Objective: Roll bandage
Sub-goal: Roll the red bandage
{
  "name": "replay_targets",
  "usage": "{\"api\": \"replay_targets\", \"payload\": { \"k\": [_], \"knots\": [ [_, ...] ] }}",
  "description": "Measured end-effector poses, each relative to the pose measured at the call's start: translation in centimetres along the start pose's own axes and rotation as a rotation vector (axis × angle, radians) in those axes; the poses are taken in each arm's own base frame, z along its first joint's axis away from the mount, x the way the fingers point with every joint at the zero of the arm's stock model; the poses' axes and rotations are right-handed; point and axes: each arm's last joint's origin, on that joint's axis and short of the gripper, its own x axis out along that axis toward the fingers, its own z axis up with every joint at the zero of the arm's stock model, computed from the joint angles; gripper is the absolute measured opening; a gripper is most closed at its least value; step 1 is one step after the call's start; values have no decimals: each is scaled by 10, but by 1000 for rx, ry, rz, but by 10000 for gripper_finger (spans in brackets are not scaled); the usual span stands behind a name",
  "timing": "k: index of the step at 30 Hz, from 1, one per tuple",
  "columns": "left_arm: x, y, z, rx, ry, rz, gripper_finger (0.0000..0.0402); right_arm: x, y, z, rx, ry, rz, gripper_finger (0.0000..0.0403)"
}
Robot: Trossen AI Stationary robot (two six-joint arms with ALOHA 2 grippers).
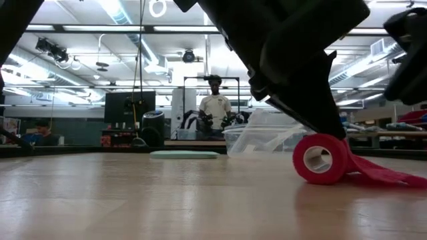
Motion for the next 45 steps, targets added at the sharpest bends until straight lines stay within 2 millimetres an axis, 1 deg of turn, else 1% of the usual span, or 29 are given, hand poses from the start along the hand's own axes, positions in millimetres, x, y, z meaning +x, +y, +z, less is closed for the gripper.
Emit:
{"api": "replay_targets", "payload": {
  "k": [5,8,11,17,20,23,26,29,31,36,42,45],
  "knots": [
    [1,5,0,-73,9,-13,72,-6,6,-3,141,-5,35,86],
    [2,10,0,-97,15,-16,72,-13,12,-5,259,-88,12,86],
    [3,16,0,-112,32,-11,72,-18,14,-13,330,-121,-12,86],
    [4,26,-3,-123,60,6,72,-7,8,-39,519,-71,-12,87],
    [4,26,-3,-122,60,12,72,4,4,-48,590,-38,25,89],
    [5,27,-3,-121,64,14,72,15,4,-46,574,-52,88,100],
    [6,31,-4,-128,70,15,72,21,5,-32,499,-101,137,114],
    [7,35,-4,-143,73,5,72,26,5,-22,397,-117,110,118],
    [7,36,-3,-164,65,1,72,30,4,-21,325,-121,78,118],
    [8,37,-2,-169,59,-3,72,39,3,-24,229,-83,56,118],
    [9,37,0,-184,30,-18,72,44,0,-24,143,-28,87,117],
    [10,37,0,-192,25,-19,72,52,2,-29,107,30,117,117]
  ]
}}
